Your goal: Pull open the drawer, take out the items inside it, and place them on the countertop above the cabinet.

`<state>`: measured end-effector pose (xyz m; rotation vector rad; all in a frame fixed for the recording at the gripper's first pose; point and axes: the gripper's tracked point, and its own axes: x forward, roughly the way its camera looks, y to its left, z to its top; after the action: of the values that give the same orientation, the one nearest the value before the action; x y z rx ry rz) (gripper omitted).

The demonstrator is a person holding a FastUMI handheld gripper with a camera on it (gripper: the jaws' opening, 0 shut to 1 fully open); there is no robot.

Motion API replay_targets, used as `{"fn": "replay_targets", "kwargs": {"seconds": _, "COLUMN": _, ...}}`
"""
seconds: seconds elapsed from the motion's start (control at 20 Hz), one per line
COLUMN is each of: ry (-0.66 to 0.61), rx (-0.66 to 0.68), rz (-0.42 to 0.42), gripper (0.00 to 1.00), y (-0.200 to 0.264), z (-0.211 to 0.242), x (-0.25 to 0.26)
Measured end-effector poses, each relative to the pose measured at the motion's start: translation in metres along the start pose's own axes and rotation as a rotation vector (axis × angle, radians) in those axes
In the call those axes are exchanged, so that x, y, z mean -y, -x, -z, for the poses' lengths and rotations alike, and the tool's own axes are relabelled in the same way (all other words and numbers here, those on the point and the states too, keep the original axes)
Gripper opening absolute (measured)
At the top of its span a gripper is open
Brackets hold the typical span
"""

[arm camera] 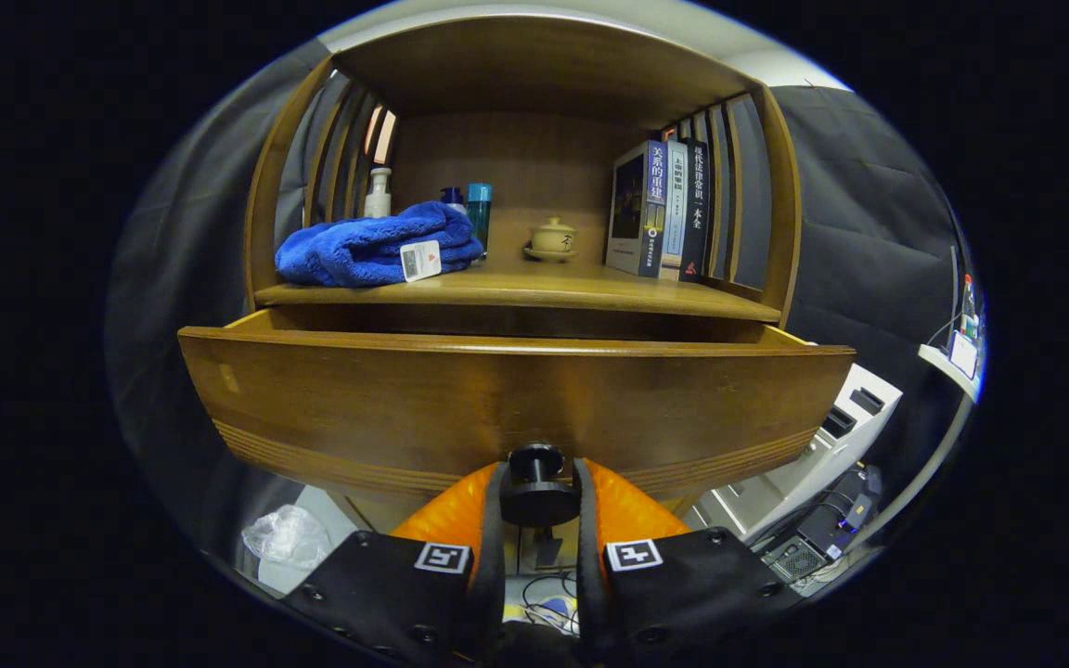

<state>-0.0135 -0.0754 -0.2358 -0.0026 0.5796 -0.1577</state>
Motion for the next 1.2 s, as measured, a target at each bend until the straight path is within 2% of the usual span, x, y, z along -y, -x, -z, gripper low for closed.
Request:
{"fn": "replay_targets", "kwargs": {"seconds": 0.15, "ry": -0.04, "rx": 0.007, "rz": -0.008, "gripper": 0.4, "y": 0.017, "z": 0.006, "x": 0.002}}
{"fn": "replay_targets", "kwargs": {"seconds": 0.55, "ry": -0.033, "rx": -0.062, "rz": 0.007, "gripper": 0.4, "y": 0.05, "z": 0.029, "x": 0.005}}
{"fn": "replay_targets", "kwargs": {"seconds": 0.85, "ry": -0.026, "rx": -0.054, "rz": -0.005, "gripper": 0.4, "y": 0.052, "z": 0.028, "x": 0.006}}
{"fn": "replay_targets", "kwargs": {"seconds": 1.1, "ry": -0.03, "rx": -0.032, "rz": -0.007, "gripper": 0.55, "y": 0.055, "z": 0.023, "x": 0.009}}
{"fn": "replay_targets", "kwargs": {"seconds": 1.2, "ry": -0.037, "rx": -0.016, "rz": -0.008, "gripper": 0.86, "y": 0.059, "z": 0.018, "x": 0.009}}
